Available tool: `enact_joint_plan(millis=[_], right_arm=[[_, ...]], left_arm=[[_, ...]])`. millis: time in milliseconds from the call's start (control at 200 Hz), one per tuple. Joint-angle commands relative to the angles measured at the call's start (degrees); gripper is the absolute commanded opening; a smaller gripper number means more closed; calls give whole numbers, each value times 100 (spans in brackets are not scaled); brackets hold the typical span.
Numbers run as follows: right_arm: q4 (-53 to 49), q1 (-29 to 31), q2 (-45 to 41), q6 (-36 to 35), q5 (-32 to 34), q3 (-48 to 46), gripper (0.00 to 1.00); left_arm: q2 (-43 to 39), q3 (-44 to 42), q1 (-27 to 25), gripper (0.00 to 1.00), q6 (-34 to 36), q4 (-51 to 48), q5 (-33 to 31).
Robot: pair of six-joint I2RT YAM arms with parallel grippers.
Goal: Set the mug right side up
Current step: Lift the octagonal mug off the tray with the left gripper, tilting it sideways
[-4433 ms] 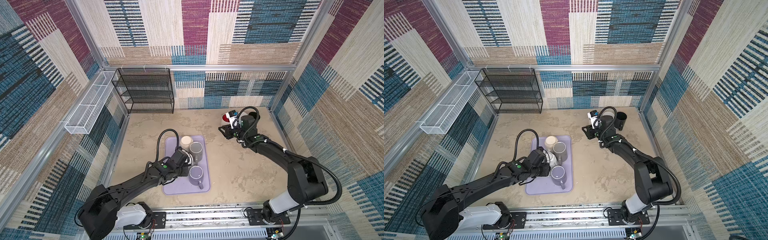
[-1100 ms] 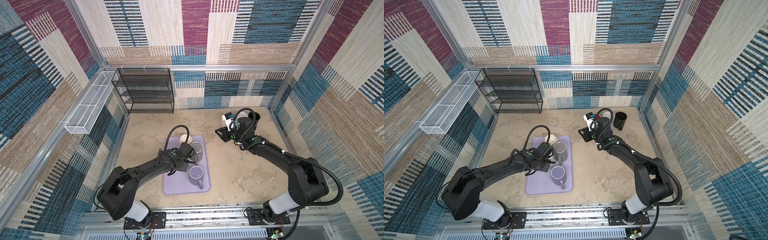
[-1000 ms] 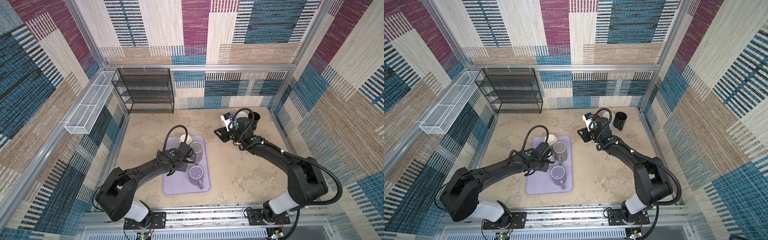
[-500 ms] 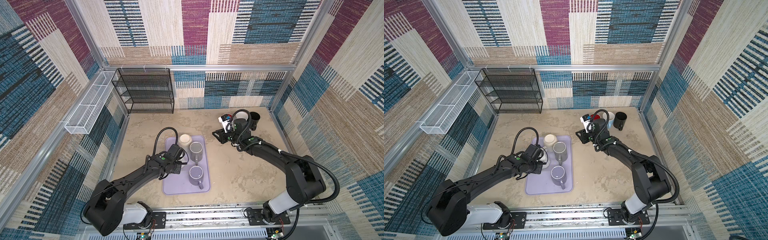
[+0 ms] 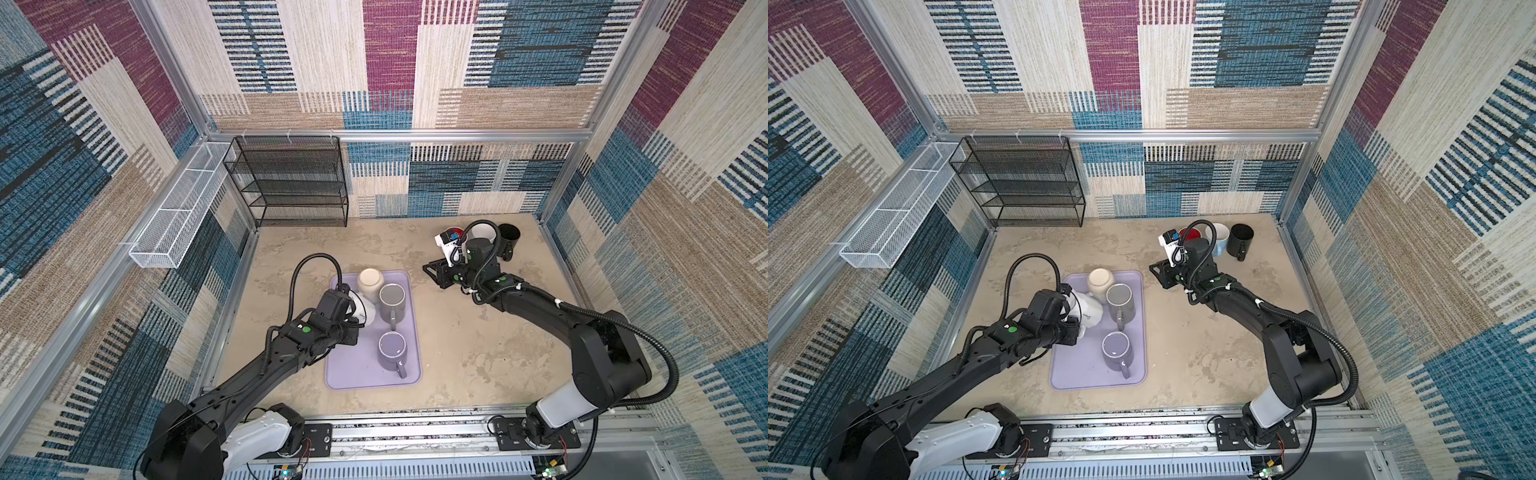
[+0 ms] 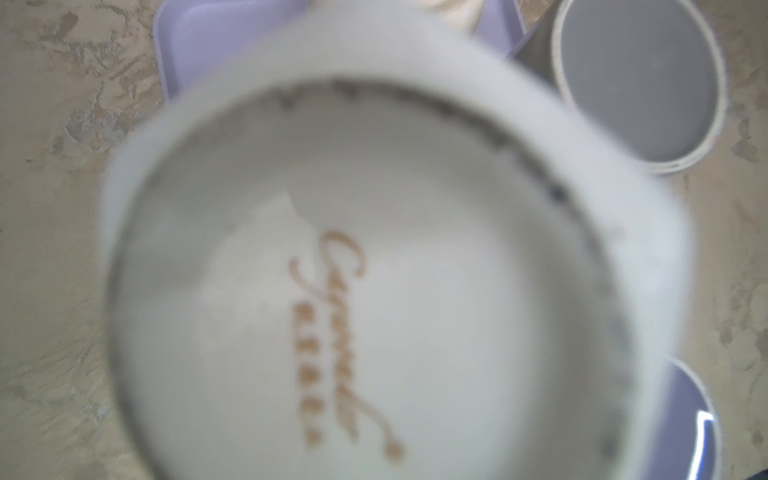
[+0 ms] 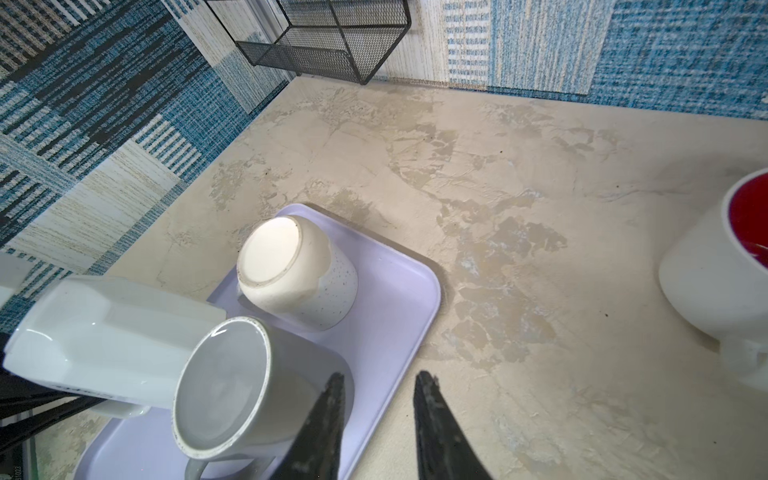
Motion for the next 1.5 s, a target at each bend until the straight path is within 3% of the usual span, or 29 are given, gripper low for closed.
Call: enact_joint_plan(millis=[0,491,841,1493], right_arm=[[141,3,-58,37,50,-23,32],[356,13,-156,205,-429,-55,32],[981,39,-112,610,-1083,-320,32],[2571,267,-307,1449,-1993,-943,33]], left_arm=[[-204,-43,76,0,110,604,365],[-916,-132,302,0,120,1182,876],[-958,208,574,0,76,1315,1408],[-1045,237,833,0,-120,2623,2322]])
